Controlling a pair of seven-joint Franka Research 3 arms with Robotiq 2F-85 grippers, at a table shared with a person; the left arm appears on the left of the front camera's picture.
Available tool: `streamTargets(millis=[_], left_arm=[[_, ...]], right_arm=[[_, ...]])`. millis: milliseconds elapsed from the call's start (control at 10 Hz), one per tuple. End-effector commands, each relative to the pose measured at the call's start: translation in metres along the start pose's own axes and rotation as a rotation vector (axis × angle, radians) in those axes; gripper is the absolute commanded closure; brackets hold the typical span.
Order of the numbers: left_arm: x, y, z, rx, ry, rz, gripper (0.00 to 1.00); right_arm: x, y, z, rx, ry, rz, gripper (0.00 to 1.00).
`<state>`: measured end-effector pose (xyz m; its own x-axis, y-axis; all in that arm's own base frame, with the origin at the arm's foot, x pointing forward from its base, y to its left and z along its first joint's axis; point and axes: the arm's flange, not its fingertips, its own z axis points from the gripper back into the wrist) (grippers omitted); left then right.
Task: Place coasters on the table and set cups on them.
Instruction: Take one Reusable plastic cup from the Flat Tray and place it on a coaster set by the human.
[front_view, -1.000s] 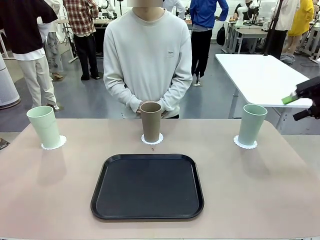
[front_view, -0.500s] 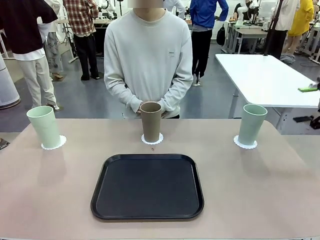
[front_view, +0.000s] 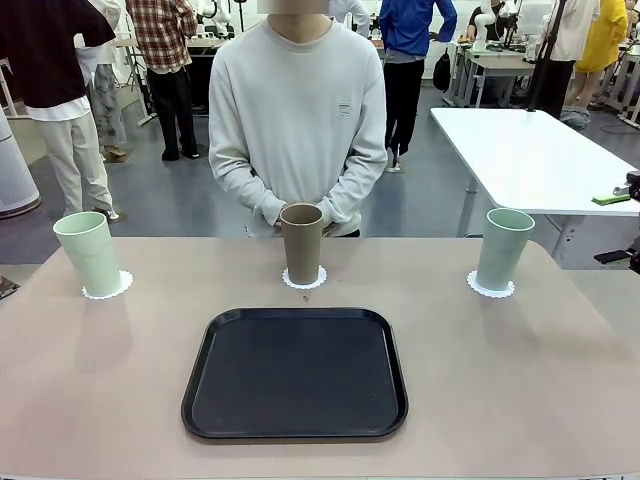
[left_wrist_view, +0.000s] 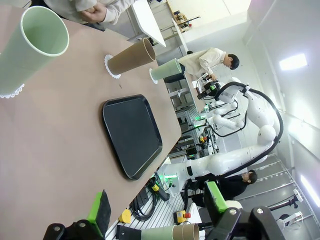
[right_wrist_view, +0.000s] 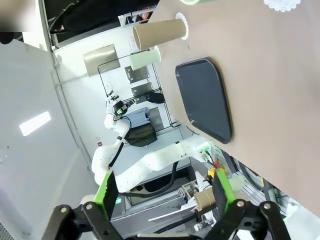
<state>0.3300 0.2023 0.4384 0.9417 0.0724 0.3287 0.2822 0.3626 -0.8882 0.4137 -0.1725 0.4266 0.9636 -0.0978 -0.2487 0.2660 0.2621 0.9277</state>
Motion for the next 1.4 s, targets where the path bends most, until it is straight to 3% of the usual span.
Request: streamTargets(millis=[0, 100, 1300], left_arm=[[0.0007, -0.0028, 0.0009, -0.008, -0.01, -0.004, 0.0], [0.0007, -0.0028, 0.0009, -0.008, -0.01, -0.004, 0.0], [0.0007, -0.0028, 0.0009, -0.008, -0.01, -0.004, 0.0]], right_arm=[[-0.0024, 0.0067, -0.0018, 0.005, -0.001, 0.045, 0.0], [0.0, 0.0, 0.0, 0.0, 0.0, 0.0, 0.0], [0.0, 0.0, 0.0, 0.0, 0.0, 0.0, 0.0]])
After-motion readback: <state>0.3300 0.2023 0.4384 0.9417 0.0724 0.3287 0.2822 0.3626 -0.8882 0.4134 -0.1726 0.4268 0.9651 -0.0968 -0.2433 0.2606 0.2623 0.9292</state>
